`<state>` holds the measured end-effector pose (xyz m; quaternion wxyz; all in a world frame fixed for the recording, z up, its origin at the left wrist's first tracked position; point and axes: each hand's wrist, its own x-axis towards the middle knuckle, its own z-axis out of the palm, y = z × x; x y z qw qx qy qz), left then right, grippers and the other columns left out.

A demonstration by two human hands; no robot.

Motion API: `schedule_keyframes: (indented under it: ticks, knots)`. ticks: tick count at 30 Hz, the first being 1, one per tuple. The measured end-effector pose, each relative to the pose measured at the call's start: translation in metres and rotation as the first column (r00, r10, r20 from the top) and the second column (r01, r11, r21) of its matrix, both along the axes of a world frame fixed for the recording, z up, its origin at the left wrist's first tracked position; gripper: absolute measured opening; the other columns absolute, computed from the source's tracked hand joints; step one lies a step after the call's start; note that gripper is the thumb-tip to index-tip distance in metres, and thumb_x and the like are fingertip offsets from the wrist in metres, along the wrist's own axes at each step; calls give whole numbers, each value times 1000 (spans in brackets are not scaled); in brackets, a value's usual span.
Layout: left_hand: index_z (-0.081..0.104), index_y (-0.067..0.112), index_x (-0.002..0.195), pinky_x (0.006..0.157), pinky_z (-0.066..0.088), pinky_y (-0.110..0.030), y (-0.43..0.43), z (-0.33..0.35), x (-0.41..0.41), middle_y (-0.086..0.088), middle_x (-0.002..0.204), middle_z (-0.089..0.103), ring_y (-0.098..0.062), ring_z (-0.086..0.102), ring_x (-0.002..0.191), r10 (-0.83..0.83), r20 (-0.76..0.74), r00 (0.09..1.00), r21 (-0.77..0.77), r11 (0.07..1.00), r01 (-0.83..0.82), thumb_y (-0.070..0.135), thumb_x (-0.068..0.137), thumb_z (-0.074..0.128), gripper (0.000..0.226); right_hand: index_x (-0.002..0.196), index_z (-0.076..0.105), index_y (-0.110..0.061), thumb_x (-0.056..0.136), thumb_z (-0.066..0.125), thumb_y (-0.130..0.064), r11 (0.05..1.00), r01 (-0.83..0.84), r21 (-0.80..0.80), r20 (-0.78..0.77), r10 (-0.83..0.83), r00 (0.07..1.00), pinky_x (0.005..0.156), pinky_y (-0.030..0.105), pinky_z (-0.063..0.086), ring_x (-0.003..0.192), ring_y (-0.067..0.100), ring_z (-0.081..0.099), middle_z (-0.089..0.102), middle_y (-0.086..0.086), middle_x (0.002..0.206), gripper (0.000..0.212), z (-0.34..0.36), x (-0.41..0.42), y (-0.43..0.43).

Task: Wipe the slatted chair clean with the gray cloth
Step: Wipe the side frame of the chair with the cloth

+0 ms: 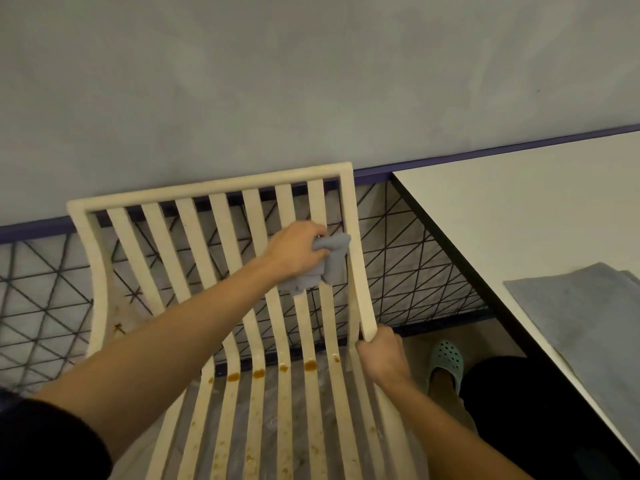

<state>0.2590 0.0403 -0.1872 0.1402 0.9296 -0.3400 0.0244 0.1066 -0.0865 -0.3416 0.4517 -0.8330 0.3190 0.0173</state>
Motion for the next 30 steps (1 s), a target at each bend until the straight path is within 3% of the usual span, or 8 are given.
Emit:
schedule_keyframes:
  ticks: [7, 11, 14, 16, 20, 22, 26, 30]
  knots:
    - [64, 20, 84, 67, 51, -38, 63, -71, -91, 2, 78, 64, -13, 59, 72, 97, -315, 944, -85, 988, -130, 25, 89, 59, 8, 123, 45, -16, 92, 60, -30, 996, -62, -71, 88, 68, 994, 74, 40, 59, 93, 26, 65, 64, 10, 109, 37, 7, -6, 2]
    - [66, 16, 88, 68, 46, -25, 58, -106, -144, -4, 87, 68, -17, 63, 83, 183, -569, 801, -282, 872, -399, 25, 91, 64, 10, 123, 48, -11, 97, 42, -52, 928, -119, 352, 73, 100, 992, 60, 31, 56, 74, 25, 68, 68, 18, 95, 48, 15, -21, -8]
    - [67, 18, 94, 72, 48, -23, 28, -122, -169, 1, 92, 69, -13, 64, 88, 135, -717, 684, -367, 760, -536, 22, 93, 61, 7, 114, 61, -5, 100, 30, -53, 844, -117, 523, 70, 94, 993, 82, 39, 56, 85, 27, 66, 68, 16, 97, 59, 22, -33, -25]
    - [65, 18, 95, 72, 49, -23, 6, -128, -179, 1, 94, 68, -13, 63, 89, 126, -758, 640, -387, 704, -596, 21, 96, 57, 9, 110, 64, -5, 101, 28, -50, 842, -86, 532, 97, 40, 995, 92, 44, 51, 96, 33, 65, 69, 17, 101, 59, 25, -41, -35]
    - [62, 22, 101, 89, 52, -39, -25, -142, -196, -1, 100, 67, -17, 63, 92, 126, -836, 534, -327, 666, -670, 36, 97, 52, 18, 107, 61, -9, 102, 33, -47, 851, -45, 524, 85, 0, 996, 82, 45, 52, 87, 34, 66, 68, 19, 95, 48, 26, -60, -42]
    - [62, 19, 106, 90, 52, -41, -29, -151, -211, -4, 100, 67, -20, 64, 94, 144, -851, 505, -298, 660, -690, 42, 96, 52, 27, 108, 62, -8, 102, 38, -43, 854, -46, 519, 63, 15, 998, 78, 41, 52, 80, 29, 65, 68, 18, 93, 43, 24, -71, -42]
    - [64, 14, 97, 84, 52, -37, -22, -154, -243, -8, 97, 69, -20, 66, 91, 40, -907, 418, -320, 580, -749, 36, 95, 57, 23, 107, 66, 2, 101, 43, -33, 890, -127, 437, 60, 112, 992, 69, 32, 49, 77, 23, 62, 67, 15, 91, 42, 16, -89, -33]
    - [65, 16, 96, 68, 49, -25, -9, -150, -274, -1, 87, 69, -14, 66, 84, -20, -946, 323, -274, 578, -768, 35, 92, 63, 19, 85, 64, -12, 103, 41, -32, 880, -139, 455, 73, 119, 990, 60, 26, 48, 69, 17, 59, 63, 5, 77, 35, 17, -99, -21]
